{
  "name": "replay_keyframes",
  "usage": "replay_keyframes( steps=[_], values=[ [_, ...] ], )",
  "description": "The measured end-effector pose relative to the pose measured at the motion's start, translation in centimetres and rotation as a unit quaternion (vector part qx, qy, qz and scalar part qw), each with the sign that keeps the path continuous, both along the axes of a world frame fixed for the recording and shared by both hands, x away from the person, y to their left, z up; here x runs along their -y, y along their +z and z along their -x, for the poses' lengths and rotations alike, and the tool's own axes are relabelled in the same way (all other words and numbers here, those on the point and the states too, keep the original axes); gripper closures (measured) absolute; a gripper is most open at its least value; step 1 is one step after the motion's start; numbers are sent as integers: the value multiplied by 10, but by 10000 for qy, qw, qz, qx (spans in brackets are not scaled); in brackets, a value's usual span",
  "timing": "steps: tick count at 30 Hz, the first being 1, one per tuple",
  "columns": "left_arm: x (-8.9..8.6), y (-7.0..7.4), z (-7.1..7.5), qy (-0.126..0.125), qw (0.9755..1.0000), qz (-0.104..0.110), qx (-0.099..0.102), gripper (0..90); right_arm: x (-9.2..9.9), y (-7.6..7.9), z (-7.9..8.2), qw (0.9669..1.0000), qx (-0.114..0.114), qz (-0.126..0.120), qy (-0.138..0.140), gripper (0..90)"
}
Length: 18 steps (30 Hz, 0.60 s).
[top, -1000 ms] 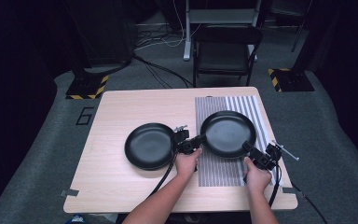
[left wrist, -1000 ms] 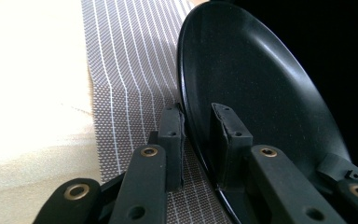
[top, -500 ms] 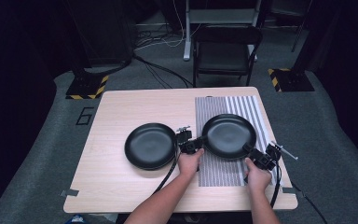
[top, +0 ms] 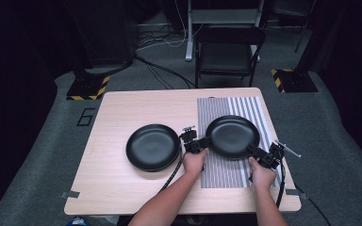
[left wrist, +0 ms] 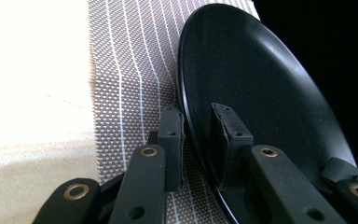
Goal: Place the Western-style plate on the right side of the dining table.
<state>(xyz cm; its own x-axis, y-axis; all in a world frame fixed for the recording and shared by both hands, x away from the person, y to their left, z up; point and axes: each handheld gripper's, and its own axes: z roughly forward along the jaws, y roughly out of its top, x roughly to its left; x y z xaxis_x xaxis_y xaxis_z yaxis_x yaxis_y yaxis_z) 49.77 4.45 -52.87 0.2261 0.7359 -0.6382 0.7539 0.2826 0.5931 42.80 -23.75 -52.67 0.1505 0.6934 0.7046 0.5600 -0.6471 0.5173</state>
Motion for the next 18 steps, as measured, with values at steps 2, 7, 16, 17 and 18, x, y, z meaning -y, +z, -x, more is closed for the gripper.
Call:
replay_keyframes(
  steps=[2, 7, 16, 17, 18],
  values=[
    [0, 0, -1, -3, 10000, -9, 11, 748, 0, -1, -1, 10000, 11, -5, 6, 735],
    [1, -1, -2, -63, 10000, -56, 32, 744, 3, -3, -3, 9999, -90, -106, 8, 732],
    [4, -4, -4, -92, 9998, -156, -25, 737, 3, -6, -4, 9998, -180, -57, -69, 730],
    [5, -4, -4, -94, 9998, -174, -17, 736, 3, -6, -4, 9998, -180, -48, -70, 729],
    [5, -4, -4, -83, 9998, -159, -26, 736, 3, -5, -5, 9998, -182, -9, -71, 728]
  ],
)
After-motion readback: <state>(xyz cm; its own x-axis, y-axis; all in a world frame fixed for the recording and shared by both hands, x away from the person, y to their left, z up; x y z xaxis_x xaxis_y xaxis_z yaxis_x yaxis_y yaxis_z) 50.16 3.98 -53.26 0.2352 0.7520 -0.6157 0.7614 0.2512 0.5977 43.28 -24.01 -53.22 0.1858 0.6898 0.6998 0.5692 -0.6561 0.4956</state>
